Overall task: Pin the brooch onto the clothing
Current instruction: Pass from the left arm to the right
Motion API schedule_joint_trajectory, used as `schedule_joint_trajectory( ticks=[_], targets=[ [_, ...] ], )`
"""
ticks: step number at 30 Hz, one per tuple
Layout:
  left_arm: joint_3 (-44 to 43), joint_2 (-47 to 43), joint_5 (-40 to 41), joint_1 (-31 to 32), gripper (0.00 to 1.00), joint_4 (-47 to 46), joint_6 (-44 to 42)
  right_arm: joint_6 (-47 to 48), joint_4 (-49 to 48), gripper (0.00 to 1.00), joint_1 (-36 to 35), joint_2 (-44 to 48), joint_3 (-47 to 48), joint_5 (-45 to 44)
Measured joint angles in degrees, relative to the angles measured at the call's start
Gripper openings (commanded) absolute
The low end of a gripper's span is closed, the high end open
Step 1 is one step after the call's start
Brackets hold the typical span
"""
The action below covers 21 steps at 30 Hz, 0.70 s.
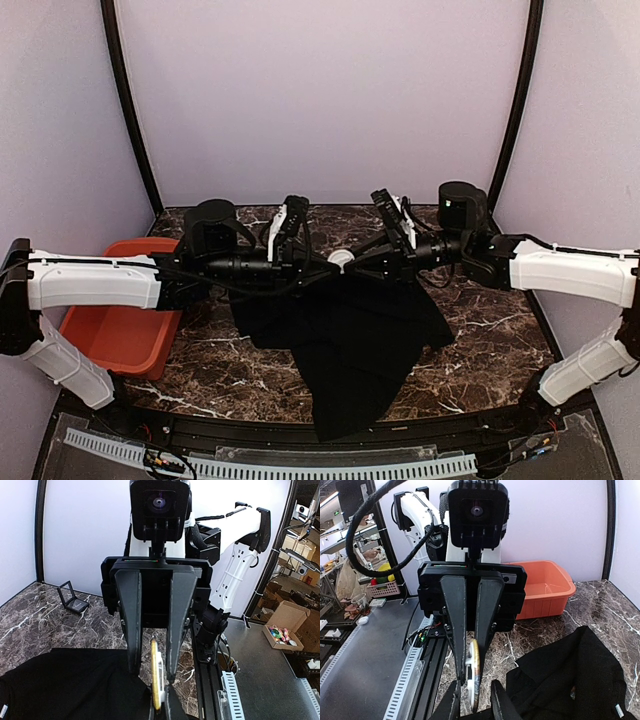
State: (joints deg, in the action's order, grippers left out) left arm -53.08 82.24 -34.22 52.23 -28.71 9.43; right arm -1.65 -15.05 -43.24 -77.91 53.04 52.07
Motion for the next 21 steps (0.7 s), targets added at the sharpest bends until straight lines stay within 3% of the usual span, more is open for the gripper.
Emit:
schedule_joint_trajectory(
  ticks=[21],
  targets=[
    [0.0,-0.6,0.2,0.0,0.01,0.0,0.0,1.4,1.0,0.17,0.0,0.0,0.0,-0.4]
  ],
)
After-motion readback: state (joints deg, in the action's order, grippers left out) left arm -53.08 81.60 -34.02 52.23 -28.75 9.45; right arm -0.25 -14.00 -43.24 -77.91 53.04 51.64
